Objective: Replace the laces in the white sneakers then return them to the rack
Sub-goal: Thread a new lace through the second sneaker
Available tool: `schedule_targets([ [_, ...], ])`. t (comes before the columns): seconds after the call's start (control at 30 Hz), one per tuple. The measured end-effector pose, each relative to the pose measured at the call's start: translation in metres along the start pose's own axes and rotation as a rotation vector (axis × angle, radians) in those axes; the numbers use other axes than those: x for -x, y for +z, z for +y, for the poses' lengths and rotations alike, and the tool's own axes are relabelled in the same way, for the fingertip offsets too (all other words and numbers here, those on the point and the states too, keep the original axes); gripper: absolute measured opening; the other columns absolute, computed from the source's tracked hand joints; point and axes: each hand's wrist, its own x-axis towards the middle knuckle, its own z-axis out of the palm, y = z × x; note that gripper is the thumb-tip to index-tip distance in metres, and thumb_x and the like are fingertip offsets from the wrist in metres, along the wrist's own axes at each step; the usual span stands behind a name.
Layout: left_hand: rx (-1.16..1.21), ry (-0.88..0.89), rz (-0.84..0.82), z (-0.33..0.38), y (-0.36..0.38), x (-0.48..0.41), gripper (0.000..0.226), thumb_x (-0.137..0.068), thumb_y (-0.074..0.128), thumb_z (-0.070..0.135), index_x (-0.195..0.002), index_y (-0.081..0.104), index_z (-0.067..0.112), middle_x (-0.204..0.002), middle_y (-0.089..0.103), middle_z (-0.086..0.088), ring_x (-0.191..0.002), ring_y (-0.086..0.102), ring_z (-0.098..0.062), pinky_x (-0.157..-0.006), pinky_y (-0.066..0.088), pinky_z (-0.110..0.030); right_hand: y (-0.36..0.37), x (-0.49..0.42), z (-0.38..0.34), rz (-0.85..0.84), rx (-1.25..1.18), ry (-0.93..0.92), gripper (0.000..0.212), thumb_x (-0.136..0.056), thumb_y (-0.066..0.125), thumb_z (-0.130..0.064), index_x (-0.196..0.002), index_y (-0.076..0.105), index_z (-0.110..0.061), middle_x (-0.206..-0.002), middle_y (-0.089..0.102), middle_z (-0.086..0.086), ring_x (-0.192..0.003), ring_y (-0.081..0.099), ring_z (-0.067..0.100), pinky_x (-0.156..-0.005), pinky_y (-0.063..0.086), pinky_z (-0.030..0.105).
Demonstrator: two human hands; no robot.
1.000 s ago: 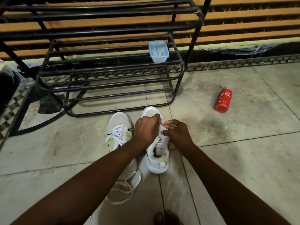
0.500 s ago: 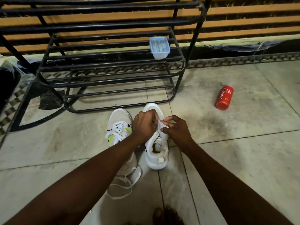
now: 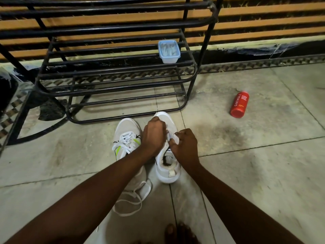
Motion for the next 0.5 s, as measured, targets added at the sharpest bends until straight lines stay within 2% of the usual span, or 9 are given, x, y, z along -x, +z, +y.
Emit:
schedule_targets([
  [0.13, 0.075, -0.011, -0.018, -0.0006, 0.0008, 0.0019, 0.013, -0.085, 0.064, -0.002, -0.089, 0.074, 0.005, -0.110, 0.061, -0.014, -0.092, 0.067, -0.032, -0.079, 0.058, -0.044, -0.0004, 0.0020, -0.0039, 0.005, 0.019, -0.019, 0.012, -0.084, 0.071, -0.016, -0.087, 0.071, -0.005, -0.090, 0.057, 0.005, -0.087, 0.057, 0.024, -0.080, 0.036, 0.027],
  [0.3, 0.092, -0.005, -0.051, -0.0002, -0.0028, 0.0016, 0.008, -0.086, 0.068, 0.004, -0.089, 0.073, 0.010, -0.115, 0.057, -0.012, -0.095, 0.064, -0.031, -0.082, 0.056, -0.041, -0.0026, 0.0030, -0.0077, 0.013, 0.023, -0.055, 0.010, -0.083, 0.069, -0.012, -0.084, 0.070, -0.002, -0.087, 0.061, 0.009, -0.085, 0.059, 0.027, -0.084, 0.045, 0.038],
  [0.43, 0.082, 0.009, -0.051, 0.0038, -0.0019, 0.0032, 0.012, -0.086, 0.067, 0.006, -0.092, 0.075, 0.011, -0.109, 0.064, -0.010, -0.098, 0.067, -0.030, -0.080, 0.057, -0.039, -0.0013, 0.0024, -0.0049, -0.014, 0.024, -0.025, 0.013, -0.085, 0.068, -0.015, -0.087, 0.070, -0.003, -0.092, 0.061, 0.009, -0.088, 0.057, 0.025, -0.085, 0.041, 0.033],
  [0.5, -0.002, -0.002, -0.075, 0.0064, 0.0005, 0.0020, 0.016, -0.087, 0.067, 0.010, -0.101, 0.075, 0.011, -0.111, 0.063, -0.010, -0.096, 0.067, -0.032, -0.076, 0.054, -0.036, -0.0010, 0.0021, -0.0049, -0.013, 0.023, -0.018, 0.012, -0.085, 0.069, -0.015, -0.086, 0.069, -0.003, -0.092, 0.061, 0.009, -0.086, 0.057, 0.025, -0.083, 0.038, 0.031],
])
